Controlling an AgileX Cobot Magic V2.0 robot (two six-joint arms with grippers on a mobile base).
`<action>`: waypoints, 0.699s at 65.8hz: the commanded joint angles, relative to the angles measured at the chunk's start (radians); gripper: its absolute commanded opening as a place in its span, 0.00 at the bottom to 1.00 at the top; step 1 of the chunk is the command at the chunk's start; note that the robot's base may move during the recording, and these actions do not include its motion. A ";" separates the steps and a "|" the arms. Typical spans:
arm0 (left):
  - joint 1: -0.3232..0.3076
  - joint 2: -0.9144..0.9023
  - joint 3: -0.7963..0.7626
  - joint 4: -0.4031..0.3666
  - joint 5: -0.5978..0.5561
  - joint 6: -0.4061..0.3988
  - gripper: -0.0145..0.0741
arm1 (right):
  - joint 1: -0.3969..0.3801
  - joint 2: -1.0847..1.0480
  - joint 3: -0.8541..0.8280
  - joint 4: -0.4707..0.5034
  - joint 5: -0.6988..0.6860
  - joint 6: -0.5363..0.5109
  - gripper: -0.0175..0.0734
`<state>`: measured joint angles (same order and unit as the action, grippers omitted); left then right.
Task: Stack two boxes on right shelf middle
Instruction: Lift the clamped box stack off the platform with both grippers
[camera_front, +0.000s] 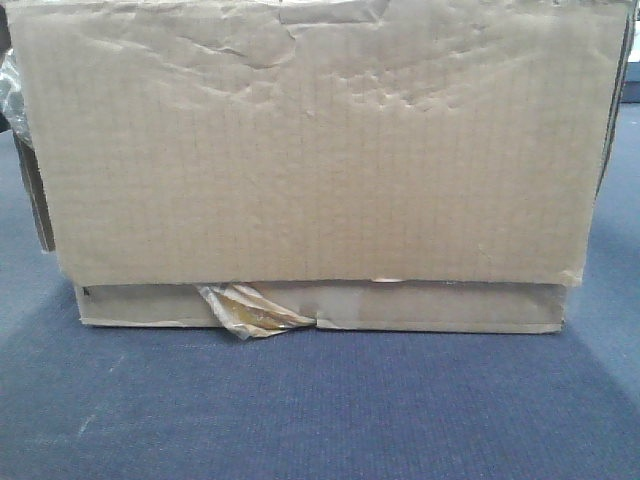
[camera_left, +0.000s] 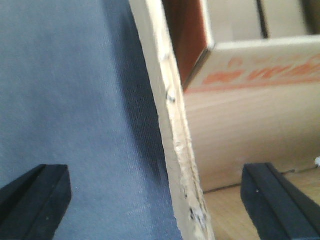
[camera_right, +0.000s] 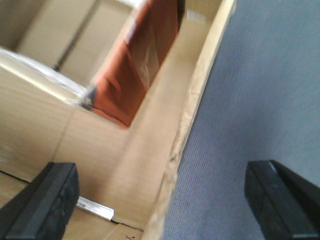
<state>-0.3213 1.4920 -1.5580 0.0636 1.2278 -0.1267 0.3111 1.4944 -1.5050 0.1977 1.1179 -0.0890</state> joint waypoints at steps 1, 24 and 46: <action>0.000 0.031 0.007 -0.022 -0.012 0.002 0.83 | 0.002 0.037 -0.010 0.001 0.004 0.003 0.82; 0.000 0.125 0.007 -0.028 -0.014 0.002 0.83 | 0.002 0.109 -0.010 0.001 -0.004 0.003 0.82; 0.000 0.129 0.007 -0.025 -0.023 0.002 0.31 | 0.002 0.127 -0.010 -0.005 -0.004 0.003 0.08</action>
<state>-0.3213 1.6234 -1.5510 0.0460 1.2198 -0.1247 0.3111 1.6238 -1.5066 0.2000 1.1248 -0.0859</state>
